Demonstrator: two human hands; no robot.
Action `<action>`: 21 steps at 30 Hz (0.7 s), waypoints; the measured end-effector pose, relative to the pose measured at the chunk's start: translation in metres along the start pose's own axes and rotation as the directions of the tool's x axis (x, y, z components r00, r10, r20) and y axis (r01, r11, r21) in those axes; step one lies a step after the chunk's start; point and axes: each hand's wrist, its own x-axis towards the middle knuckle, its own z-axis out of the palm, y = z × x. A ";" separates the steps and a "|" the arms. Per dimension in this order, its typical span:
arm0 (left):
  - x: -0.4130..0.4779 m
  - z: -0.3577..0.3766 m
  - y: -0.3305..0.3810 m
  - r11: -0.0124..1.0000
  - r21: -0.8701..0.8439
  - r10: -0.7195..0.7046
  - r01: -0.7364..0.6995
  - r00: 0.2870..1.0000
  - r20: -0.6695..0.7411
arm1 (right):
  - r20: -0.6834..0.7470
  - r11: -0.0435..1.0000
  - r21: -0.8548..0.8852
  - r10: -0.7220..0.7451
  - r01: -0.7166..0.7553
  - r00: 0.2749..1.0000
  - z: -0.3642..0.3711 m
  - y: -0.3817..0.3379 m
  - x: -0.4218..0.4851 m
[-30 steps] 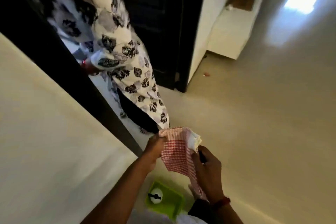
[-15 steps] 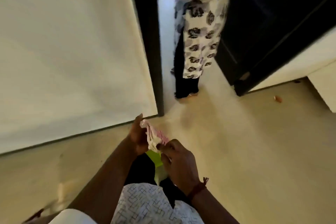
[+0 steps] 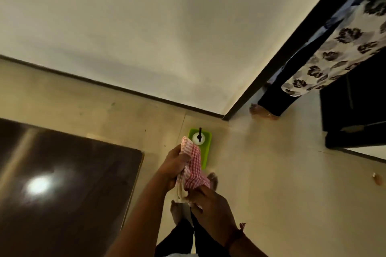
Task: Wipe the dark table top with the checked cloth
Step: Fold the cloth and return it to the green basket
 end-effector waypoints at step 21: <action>0.205 -0.078 -0.241 0.914 0.401 0.079 -0.062 0.997 -0.027 | 0.305 0.992 -0.089 0.113 -0.090 0.946 0.201 0.301 0.113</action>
